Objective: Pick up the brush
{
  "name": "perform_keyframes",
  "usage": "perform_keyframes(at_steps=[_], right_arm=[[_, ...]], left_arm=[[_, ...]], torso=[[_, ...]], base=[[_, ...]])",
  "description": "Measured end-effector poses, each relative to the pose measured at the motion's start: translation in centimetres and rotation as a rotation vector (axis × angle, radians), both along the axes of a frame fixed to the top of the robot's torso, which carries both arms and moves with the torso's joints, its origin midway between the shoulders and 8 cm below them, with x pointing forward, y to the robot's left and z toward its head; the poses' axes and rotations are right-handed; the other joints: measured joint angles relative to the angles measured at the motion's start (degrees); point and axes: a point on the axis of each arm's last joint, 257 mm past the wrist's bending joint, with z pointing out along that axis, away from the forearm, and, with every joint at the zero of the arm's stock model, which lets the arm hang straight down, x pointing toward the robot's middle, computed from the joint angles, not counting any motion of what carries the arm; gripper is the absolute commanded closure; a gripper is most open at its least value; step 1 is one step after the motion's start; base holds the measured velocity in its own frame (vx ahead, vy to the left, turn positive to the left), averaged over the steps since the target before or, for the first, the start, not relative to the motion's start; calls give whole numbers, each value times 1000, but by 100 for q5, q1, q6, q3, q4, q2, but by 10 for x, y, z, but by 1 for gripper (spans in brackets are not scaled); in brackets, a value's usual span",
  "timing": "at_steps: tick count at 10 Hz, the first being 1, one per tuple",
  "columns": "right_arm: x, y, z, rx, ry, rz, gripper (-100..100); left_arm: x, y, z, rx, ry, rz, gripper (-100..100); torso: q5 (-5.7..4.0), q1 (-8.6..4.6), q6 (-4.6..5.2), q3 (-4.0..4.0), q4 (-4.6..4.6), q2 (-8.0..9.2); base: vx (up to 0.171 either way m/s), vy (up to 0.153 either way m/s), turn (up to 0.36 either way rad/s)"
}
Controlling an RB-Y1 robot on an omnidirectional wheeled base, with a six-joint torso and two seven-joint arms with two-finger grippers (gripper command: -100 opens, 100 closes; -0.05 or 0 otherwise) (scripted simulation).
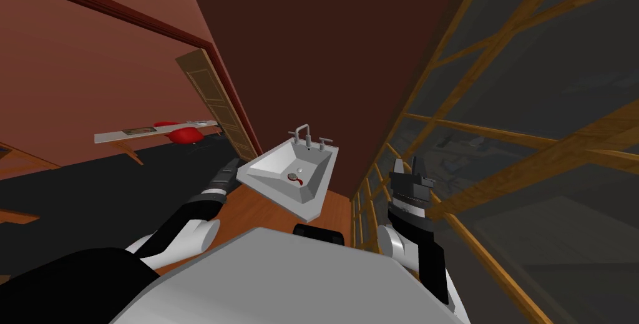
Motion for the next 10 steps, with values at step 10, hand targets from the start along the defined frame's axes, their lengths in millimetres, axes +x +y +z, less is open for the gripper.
perform_keyframes(at_steps=[10], right_arm=[[0,0,0,0,0,0,0]], left_arm=[[-57,65,-58,9,290,189,-100]], torso=[[-1,-2,-1,-5,-2,-9]], base=[[78,-68,-58]])
